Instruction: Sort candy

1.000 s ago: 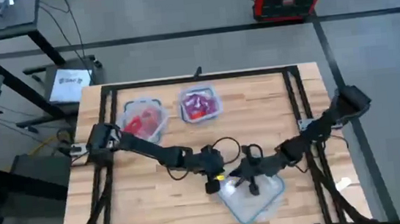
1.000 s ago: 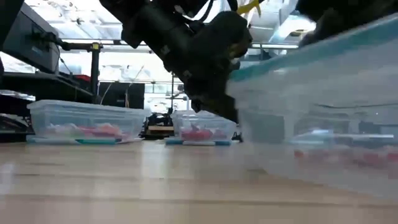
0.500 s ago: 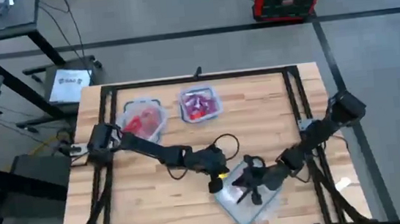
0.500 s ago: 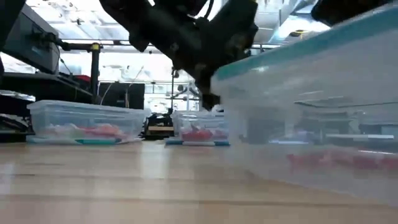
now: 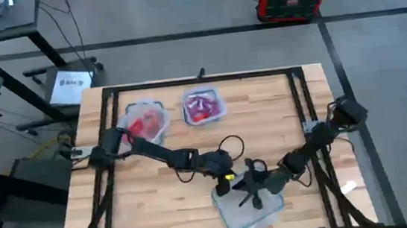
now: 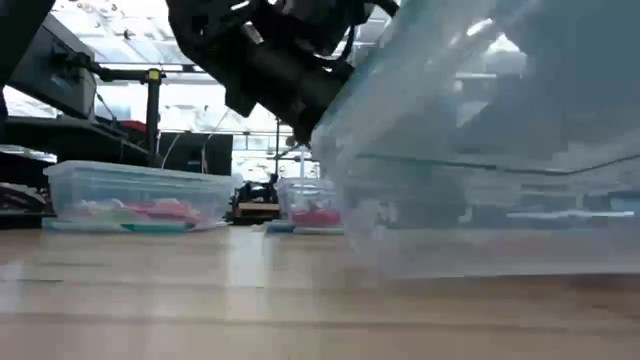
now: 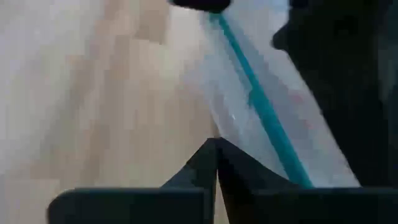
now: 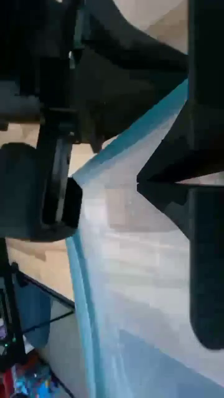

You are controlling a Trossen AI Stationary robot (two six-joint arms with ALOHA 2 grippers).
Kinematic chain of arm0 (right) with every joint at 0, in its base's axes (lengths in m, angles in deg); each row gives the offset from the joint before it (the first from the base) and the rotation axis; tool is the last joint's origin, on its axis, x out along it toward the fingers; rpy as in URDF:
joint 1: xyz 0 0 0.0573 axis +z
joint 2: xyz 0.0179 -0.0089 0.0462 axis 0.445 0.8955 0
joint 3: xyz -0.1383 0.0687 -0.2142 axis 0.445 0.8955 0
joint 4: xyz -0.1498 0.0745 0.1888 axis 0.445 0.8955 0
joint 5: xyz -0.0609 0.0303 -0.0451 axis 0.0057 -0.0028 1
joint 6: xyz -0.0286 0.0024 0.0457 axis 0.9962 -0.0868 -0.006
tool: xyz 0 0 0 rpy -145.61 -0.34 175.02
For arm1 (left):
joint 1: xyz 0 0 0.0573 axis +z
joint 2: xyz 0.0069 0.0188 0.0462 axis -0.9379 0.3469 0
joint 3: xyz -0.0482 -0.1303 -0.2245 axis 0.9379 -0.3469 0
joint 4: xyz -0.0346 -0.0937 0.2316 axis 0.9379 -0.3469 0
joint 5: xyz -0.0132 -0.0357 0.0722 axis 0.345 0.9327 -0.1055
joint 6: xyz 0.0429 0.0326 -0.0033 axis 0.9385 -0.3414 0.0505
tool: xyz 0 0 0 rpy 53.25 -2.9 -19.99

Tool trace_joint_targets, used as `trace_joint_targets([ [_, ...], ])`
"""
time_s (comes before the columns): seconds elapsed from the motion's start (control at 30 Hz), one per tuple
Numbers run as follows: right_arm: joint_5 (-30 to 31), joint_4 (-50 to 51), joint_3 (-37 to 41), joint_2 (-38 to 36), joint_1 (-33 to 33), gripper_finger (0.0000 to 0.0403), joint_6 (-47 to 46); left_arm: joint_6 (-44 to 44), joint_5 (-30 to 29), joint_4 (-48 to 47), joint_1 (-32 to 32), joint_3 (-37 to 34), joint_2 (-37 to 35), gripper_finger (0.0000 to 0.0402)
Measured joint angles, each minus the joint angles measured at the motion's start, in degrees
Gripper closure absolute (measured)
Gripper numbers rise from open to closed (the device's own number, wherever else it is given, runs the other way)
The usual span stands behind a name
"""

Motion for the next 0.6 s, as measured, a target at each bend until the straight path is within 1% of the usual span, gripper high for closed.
trace_joint_targets([
  [0.13,0.08,-4.06,0.0,1.68,-0.06,0.0402,-1.02,0.3,3.03,-0.93,-0.02,1.77,0.0,0.0401],
  [0.2,0.11,-4.58,0.0,2.05,-0.11,0.0402,-2.04,0.31,3.74,-2.88,-0.02,2.95,0.07,0.0401],
  [0.4,0.16,-4.51,0.0,2.21,-0.26,0.0402,-2.27,1.34,4.18,-8.07,-0.07,4.15,-0.23,0.0401],
  [0.47,-0.34,-3.95,0.0,2.21,-0.32,0.0403,-1.52,1.22,2.89,-9.89,-0.15,4.37,-0.4,0.0401],
  [0.6,-2.59,-3.65,0.0,1.5,0.15,0.0403,3.71,3.22,-0.14,-13.45,-0.01,4.58,-1.31,0.0401],
])
